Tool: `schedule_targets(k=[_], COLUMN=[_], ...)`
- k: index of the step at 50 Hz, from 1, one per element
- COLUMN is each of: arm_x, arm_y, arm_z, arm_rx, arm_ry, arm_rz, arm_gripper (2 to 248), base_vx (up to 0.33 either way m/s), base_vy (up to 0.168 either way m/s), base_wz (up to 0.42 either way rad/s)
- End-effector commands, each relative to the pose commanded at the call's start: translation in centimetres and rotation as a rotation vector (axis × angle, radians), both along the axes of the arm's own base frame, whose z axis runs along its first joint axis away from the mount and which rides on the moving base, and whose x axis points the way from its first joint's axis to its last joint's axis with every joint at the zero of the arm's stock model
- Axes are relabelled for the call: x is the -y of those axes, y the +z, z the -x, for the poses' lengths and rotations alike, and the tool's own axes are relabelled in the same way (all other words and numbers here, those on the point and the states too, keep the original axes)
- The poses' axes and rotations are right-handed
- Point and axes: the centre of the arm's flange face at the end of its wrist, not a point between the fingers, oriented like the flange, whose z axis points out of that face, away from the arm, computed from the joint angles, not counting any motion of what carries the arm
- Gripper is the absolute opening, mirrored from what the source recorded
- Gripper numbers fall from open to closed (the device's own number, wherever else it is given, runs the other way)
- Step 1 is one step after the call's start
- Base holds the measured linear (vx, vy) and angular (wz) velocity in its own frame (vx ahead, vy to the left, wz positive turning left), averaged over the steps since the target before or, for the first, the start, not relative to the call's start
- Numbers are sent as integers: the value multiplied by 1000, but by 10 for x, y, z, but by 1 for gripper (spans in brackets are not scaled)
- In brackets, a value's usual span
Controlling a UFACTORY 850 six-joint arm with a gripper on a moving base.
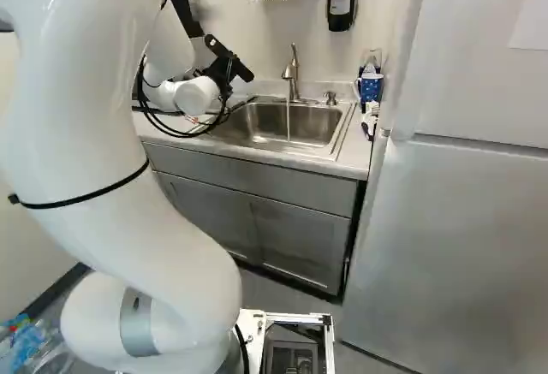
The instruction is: Rinse the cup and place it in the tray
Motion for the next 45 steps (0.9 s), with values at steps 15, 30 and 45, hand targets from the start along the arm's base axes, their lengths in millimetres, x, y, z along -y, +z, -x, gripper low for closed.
schedule_targets(k=[15,30,45], arm_x=[0,0,0], arm_y=[0,0,0], arm_z=[0,0,0], arm_rx=[-31,-62,-94], arm_ry=[-12,-24,-35], arm_rz=[-154,-308,-462], arm_gripper=[122,122,122], base_vx=[0,0,0], base_vy=[0,0,0], base_wz=[0,0,0])
